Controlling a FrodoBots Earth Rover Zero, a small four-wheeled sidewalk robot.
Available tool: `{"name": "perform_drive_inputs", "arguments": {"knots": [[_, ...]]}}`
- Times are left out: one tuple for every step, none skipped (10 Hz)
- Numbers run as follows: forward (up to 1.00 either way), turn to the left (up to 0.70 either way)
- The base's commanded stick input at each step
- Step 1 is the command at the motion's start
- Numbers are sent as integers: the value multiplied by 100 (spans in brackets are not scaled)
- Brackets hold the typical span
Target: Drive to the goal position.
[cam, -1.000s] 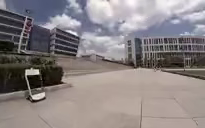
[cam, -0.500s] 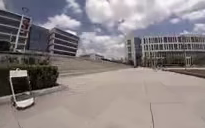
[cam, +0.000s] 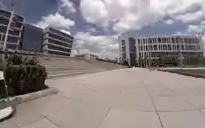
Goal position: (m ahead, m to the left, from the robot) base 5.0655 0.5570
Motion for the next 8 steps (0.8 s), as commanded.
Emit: {"name": "perform_drive_inputs", "arguments": {"knots": [[70,0],[70,0],[70,0],[70,0],[70,0],[70,0],[70,0],[70,0]]}}
